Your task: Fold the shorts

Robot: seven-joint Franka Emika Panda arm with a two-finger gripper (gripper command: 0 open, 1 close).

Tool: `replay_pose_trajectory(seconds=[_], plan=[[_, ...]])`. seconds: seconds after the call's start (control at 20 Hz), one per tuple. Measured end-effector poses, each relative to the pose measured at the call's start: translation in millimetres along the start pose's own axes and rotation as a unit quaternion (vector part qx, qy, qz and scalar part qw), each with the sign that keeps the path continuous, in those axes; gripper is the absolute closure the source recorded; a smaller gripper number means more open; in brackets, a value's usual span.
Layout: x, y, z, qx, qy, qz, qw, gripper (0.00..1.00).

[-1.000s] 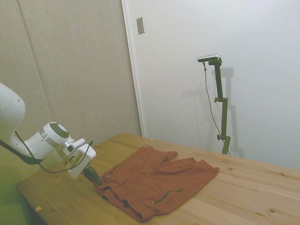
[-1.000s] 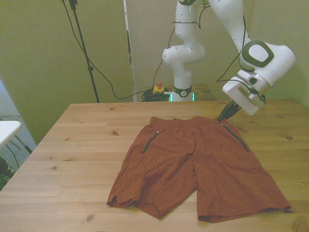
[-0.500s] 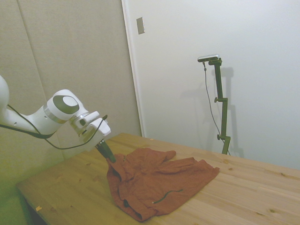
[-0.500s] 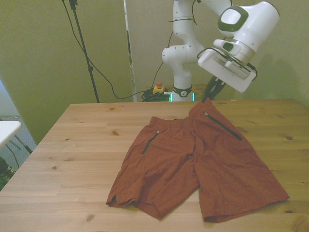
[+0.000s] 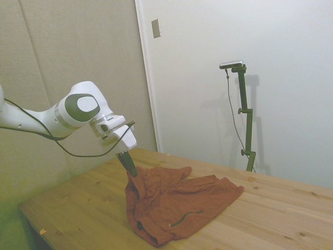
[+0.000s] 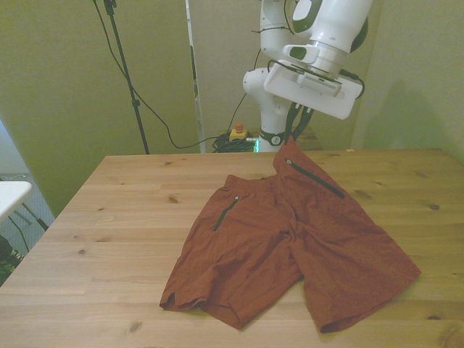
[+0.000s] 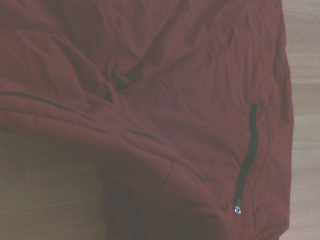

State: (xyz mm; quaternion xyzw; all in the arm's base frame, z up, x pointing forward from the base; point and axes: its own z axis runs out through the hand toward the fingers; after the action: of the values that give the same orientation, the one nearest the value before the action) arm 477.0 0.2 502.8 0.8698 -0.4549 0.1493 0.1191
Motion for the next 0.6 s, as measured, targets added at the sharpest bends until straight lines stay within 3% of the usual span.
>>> replay_pose_trajectory(seconds=[0.4,0.6], plan=[[59,54,31,0.053,-0.102,0.034,0.9928,1.00],[68,70,61,0.086,-0.178,0.034,0.9796,1.00]])
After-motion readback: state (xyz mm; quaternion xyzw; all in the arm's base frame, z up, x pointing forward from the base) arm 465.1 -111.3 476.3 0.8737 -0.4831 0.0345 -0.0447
